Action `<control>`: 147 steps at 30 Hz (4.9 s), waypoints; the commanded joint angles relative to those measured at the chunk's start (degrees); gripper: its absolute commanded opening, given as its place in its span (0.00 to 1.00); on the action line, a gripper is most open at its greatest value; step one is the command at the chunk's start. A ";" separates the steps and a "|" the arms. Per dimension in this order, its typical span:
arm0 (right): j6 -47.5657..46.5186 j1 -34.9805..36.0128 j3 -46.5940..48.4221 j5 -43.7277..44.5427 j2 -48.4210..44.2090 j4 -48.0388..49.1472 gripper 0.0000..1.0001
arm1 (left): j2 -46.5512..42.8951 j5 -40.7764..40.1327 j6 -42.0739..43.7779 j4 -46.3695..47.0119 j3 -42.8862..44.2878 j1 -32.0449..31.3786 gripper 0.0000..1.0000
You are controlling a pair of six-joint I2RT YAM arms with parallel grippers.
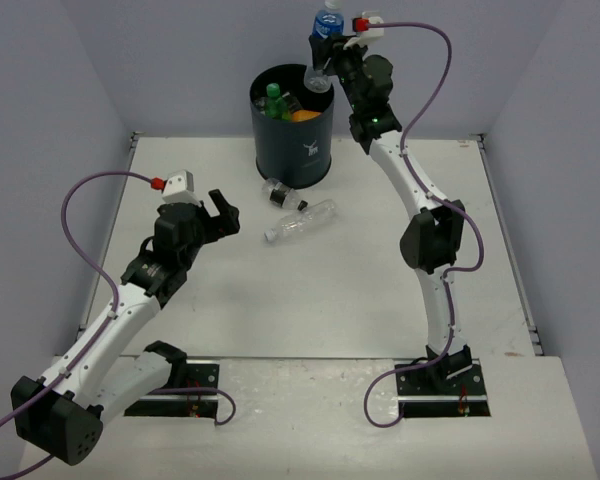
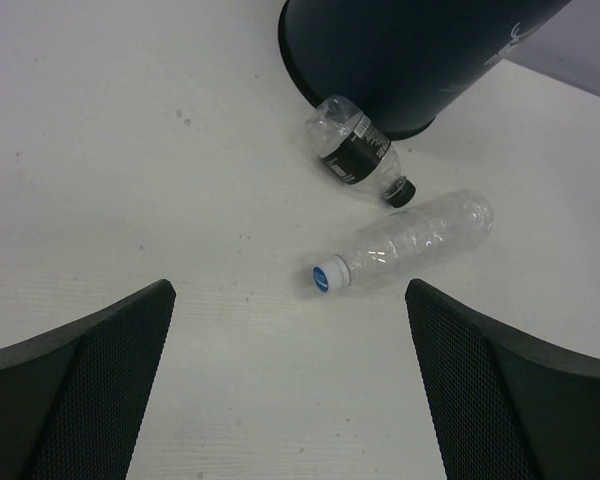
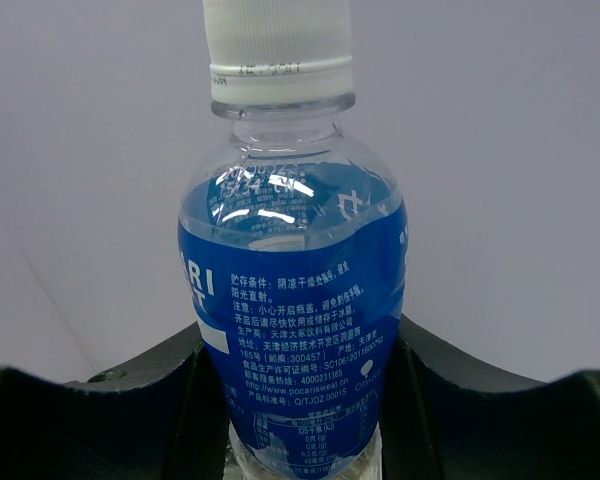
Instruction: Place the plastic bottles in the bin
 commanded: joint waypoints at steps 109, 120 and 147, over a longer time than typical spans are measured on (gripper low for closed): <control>-59.46 14.73 -52.76 -2.88 -18.21 -25.75 0.26 | -7.82 -0.28 -2.95 -8.25 -2.30 0.37 1.00; -47.33 13.68 -53.31 -13.56 -41.93 -18.38 0.22 | -7.56 0.62 -3.22 -6.92 -2.04 0.37 1.00; -15.81 3.19 4.64 -2.76 9.83 1.72 0.32 | -3.87 -0.39 -1.83 -3.80 0.00 0.39 1.00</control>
